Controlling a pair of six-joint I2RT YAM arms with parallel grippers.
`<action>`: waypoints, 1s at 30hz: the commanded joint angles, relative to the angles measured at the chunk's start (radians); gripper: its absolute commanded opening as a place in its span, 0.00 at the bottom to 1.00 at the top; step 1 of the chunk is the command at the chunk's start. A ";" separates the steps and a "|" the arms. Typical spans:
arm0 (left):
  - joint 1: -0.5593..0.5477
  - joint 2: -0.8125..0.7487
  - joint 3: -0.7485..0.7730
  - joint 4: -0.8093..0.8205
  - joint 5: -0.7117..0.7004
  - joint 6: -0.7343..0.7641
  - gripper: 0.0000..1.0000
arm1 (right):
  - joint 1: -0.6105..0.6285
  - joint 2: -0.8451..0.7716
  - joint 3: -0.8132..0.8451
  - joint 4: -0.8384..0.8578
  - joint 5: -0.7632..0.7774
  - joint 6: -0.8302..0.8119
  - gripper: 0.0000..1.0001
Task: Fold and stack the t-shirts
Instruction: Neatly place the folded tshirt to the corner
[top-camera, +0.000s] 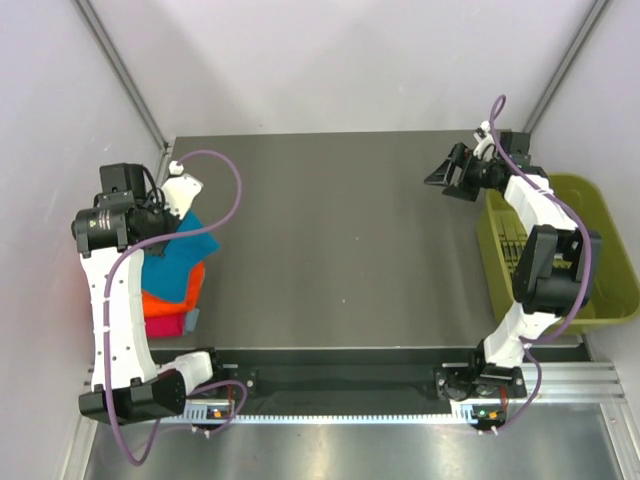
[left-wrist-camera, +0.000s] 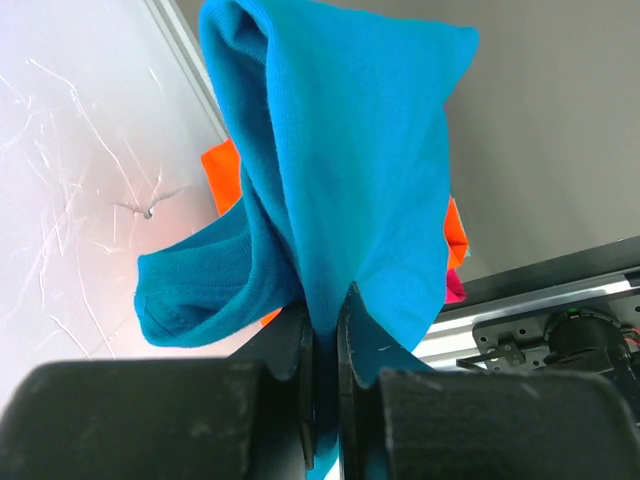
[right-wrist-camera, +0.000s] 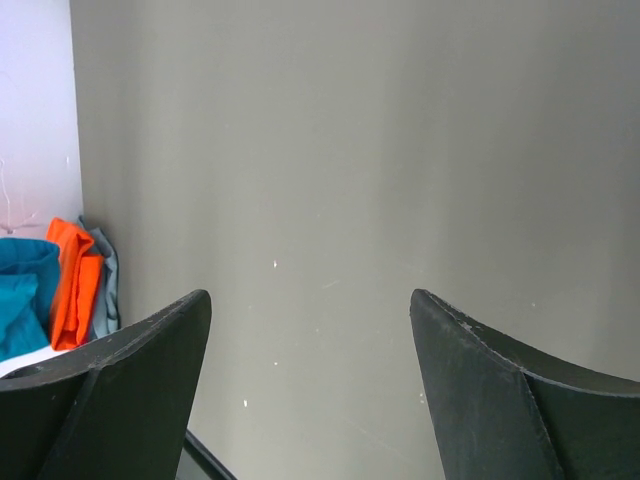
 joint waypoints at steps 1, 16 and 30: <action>0.004 -0.016 -0.001 -0.142 0.022 0.007 0.00 | 0.021 -0.018 0.021 0.056 0.004 -0.014 0.81; 0.004 -0.010 -0.160 -0.067 -0.147 -0.062 0.00 | 0.033 -0.027 0.012 0.061 0.013 -0.020 0.81; 0.004 0.004 -0.173 0.087 -0.394 -0.188 0.00 | 0.033 -0.028 0.004 0.059 0.010 -0.019 0.82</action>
